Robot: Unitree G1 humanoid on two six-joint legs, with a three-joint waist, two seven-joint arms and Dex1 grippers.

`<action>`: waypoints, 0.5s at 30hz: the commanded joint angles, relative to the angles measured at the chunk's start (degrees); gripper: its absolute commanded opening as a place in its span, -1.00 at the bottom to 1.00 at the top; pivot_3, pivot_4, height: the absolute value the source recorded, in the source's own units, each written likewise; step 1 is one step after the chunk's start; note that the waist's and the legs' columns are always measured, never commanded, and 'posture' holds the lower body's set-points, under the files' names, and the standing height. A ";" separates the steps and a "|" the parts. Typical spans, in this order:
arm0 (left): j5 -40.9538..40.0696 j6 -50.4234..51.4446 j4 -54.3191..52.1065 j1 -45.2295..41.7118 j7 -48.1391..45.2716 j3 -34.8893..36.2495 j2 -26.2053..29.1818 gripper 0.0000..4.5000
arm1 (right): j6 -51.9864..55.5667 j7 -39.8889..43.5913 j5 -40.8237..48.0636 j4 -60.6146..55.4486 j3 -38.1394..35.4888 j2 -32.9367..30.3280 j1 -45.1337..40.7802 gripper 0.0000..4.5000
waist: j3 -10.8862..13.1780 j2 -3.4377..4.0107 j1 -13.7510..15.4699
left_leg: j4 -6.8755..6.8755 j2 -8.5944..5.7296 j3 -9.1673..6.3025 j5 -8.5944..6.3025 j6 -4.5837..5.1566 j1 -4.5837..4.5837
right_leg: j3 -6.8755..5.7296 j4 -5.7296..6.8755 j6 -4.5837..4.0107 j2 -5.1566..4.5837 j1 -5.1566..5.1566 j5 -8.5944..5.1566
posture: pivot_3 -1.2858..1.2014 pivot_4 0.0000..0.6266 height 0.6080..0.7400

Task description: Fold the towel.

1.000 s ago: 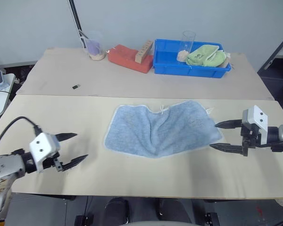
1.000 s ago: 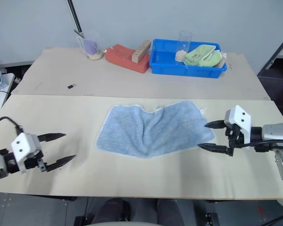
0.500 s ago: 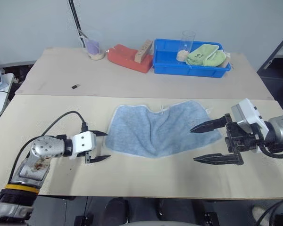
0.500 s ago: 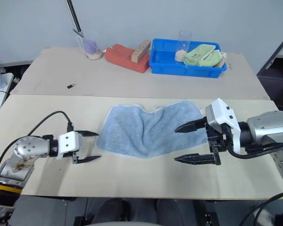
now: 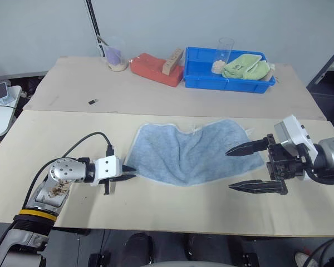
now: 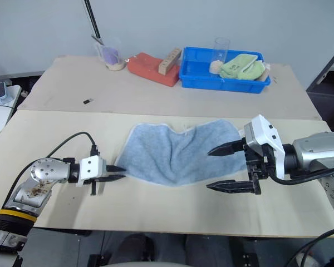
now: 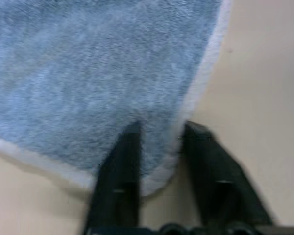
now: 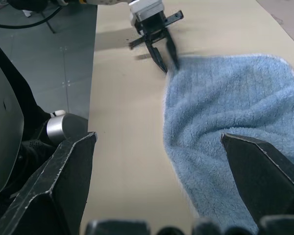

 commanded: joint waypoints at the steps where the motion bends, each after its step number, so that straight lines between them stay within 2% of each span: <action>1: -1.18 3.36 -2.20 1.83 -0.38 1.26 1.57 -0.93 | -7.09 1.20 -7.46 4.03 -0.88 -2.07 1.28 1.00 | 0.00 0.00 -0.08 | 0.00 0.00 0.00 0.00 0.00 -0.01 | -0.01 0.00 0.00 0.00 0.00 0.00 | 0.03 -0.52 0.65; 7: -5.18 10.09 -7.82 4.46 2.39 5.82 2.18 -0.93 | -25.41 2.51 -24.65 16.46 4.88 -3.67 3.33 1.00 | 0.00 -0.01 -0.79 | -0.04 0.00 0.02 -0.01 0.00 -0.13 | -0.04 -0.04 0.03 -0.02 -0.13 -0.03 | 0.03 -0.52 0.65; 11: -6.82 12.17 -10.25 7.78 3.63 8.89 2.42 -0.93 | -41.31 -0.24 -38.00 32.68 13.13 -0.48 -2.60 1.00 | 0.00 -0.01 -1.29 | -0.03 0.01 0.08 0.00 0.00 -0.16 | -0.03 -0.03 0.02 -0.01 -0.18 -0.03 | 0.03 -0.52 0.65; 15: -5.71 10.27 -9.69 10.16 4.23 9.42 2.36 -0.93 | -48.29 -1.28 -42.01 44.58 16.65 4.74 -8.96 1.00 | 0.02 0.02 -1.23 | -0.06 -0.01 0.28 0.00 0.00 -0.04 | -0.01 -0.02 -0.02 0.00 -0.15 -0.03 | 0.03 -0.52 0.65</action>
